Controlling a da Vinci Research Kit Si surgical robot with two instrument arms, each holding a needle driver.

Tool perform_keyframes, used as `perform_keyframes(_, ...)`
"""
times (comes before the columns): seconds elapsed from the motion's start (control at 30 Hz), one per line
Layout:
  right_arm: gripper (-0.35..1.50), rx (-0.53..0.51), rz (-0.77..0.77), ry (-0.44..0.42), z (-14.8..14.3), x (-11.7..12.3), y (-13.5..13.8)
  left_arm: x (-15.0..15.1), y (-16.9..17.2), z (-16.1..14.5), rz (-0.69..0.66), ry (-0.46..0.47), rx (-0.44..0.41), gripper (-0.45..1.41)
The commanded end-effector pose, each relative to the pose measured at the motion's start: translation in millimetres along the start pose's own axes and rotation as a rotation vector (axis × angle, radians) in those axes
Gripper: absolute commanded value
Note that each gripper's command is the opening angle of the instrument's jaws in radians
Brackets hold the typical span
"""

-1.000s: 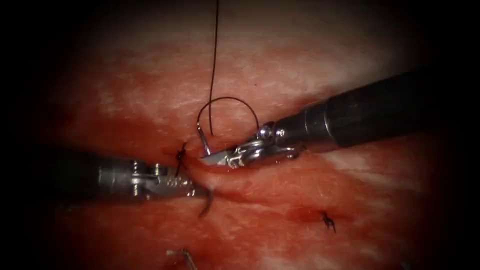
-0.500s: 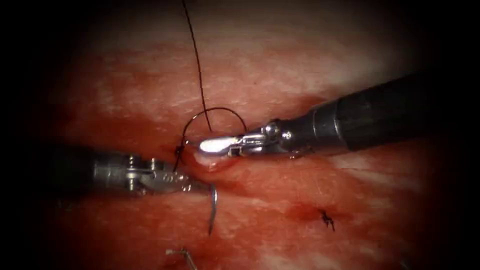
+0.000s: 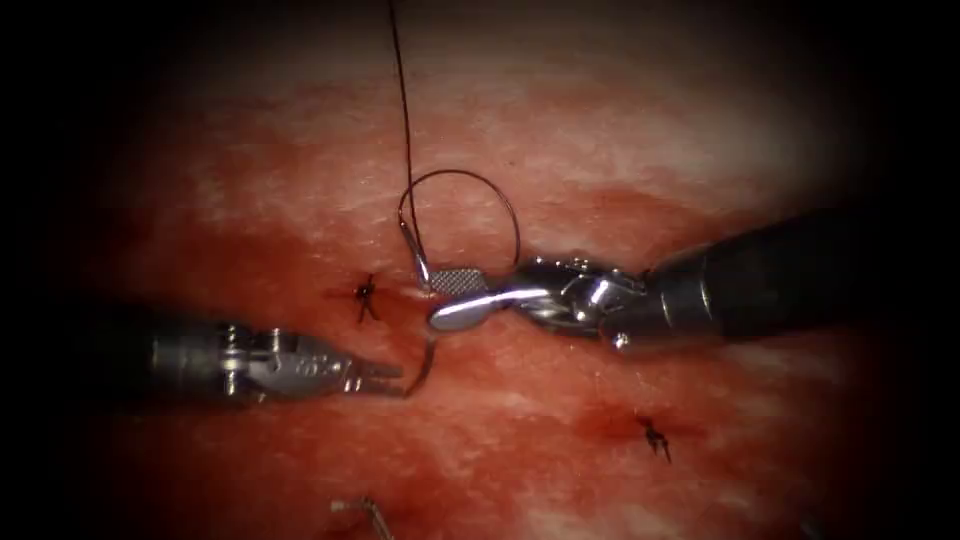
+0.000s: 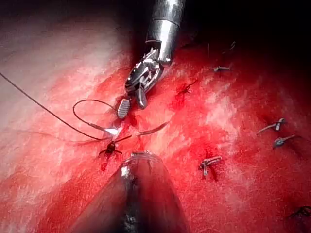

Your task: Wound Closure

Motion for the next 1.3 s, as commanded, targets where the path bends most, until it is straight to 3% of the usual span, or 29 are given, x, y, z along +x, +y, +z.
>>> perform_keyframes(0.03, 1.3, 0.002, -0.034, -0.002, -0.4, -0.1, -0.1, -0.2, 0.6, 0.5, 0.017, 0.016, 0.008, -0.15)
perform_keyframes(0.3, 1.3, 0.001, -0.335, 0.015, -2.6, 0.8, -0.1, 1.2, 1.2, -0.6, 0.125, 0.202, 0.13, 0.17)
perform_keyframes(0.5, 1.27, -0.03, -0.381, 0.018, -3.1, 0.0, -0.7, 2.4, 1.2, -1.0, 0.129, 0.334, 0.177, 0.44)
perform_keyframes(0.73, 1.27, -0.033, -0.382, 0.018, -3.0, -0.1, -0.7, 2.7, 1.1, -0.1, 0.135, 0.376, 0.164, 0.44)
perform_keyframes(0.97, 1.27, -0.037, -0.387, 0.022, -2.6, -0.7, -0.2, 2.6, 1.1, 1.8, 0.147, 0.39, 0.15, 0.29)
perform_keyframes(1.13, 1.27, -0.041, -0.394, 0.023, -2.1, -1.3, 0.2, 2.5, 1.1, 1.7, 0.14, 0.406, 0.157, -0.08)
perform_keyframes(1.3, 1.27, -0.043, -0.395, 0.024, -1.9, -1.4, 0.3, 2.5, 1.1, 1.8, 0.098, 0.448, 0.166, -0.25)
